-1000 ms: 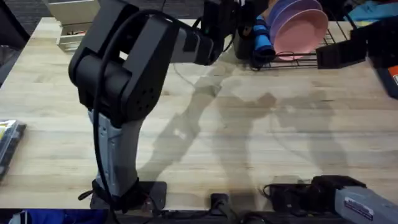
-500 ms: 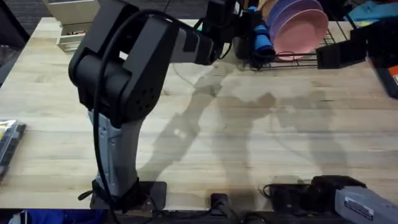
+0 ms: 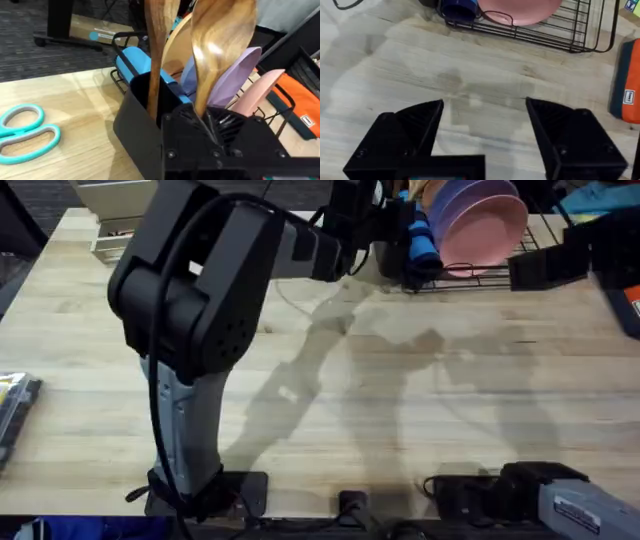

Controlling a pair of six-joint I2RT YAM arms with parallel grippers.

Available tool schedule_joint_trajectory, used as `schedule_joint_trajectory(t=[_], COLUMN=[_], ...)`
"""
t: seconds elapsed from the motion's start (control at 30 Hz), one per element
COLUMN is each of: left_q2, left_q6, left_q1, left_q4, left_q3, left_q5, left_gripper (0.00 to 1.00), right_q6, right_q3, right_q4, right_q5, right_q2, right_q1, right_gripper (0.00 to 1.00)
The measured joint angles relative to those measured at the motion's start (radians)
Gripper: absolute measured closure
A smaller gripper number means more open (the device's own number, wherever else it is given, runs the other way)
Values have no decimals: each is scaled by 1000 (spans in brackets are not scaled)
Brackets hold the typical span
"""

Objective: Pick up the spoon on the table one by one and put them onto the rack

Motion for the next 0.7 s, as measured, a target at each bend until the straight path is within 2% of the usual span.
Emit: schedule_joint_trajectory(t=[0.2, 0.4, 0.63, 0.7], left_q2=[0, 0, -35, -44], left_q6=[1, 13, 25, 42], left_q1=[8, 9, 9, 9], left_q4=[-6, -15, -95, -116], left_q3=[0, 0, 3, 3], left_q5=[26, 52, 75, 80], left_gripper=[890, 754, 630, 564], right_q6=[0, 0, 0, 0], right_q3=[0, 0, 0, 0], right_q4=[0, 0, 0, 0], right_q5=[0, 0, 0, 0], right_q2=[0, 0, 0, 0], right_q1=[0, 0, 0, 0], right_gripper=[6, 6, 6, 6])
